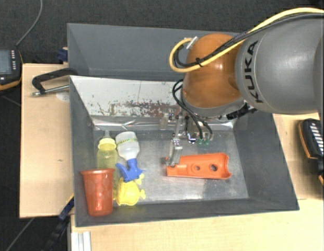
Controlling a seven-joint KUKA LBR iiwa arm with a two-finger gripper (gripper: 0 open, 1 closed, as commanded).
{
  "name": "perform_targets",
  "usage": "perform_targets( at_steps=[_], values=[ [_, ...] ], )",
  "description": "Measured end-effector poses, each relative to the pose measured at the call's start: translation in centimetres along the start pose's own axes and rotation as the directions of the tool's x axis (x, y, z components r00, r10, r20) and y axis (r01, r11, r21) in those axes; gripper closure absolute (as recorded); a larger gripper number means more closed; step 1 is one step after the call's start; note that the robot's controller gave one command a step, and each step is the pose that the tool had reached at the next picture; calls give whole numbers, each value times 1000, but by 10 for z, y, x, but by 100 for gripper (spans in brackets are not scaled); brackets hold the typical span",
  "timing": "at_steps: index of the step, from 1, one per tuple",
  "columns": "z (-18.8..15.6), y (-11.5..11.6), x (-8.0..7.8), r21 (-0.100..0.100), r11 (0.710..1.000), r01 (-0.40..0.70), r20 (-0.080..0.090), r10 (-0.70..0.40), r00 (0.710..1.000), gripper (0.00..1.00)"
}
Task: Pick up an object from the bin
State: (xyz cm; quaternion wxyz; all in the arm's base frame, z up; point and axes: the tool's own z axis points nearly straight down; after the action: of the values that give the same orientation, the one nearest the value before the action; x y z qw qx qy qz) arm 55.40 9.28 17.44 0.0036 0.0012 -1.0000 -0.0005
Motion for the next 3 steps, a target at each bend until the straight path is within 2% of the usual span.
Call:
perform_targets(
  at_steps=[1, 2, 3],
  values=[
    [-5, 0, -2, -1, 1000, -1, 9, 1, 1000, 0],
    [29, -24, 15, -3, 1000, -13, 10, 13, 1000, 0],
    [74, -33, 23, -2, 999, -54, 9, 54, 998, 0]
  ],
)
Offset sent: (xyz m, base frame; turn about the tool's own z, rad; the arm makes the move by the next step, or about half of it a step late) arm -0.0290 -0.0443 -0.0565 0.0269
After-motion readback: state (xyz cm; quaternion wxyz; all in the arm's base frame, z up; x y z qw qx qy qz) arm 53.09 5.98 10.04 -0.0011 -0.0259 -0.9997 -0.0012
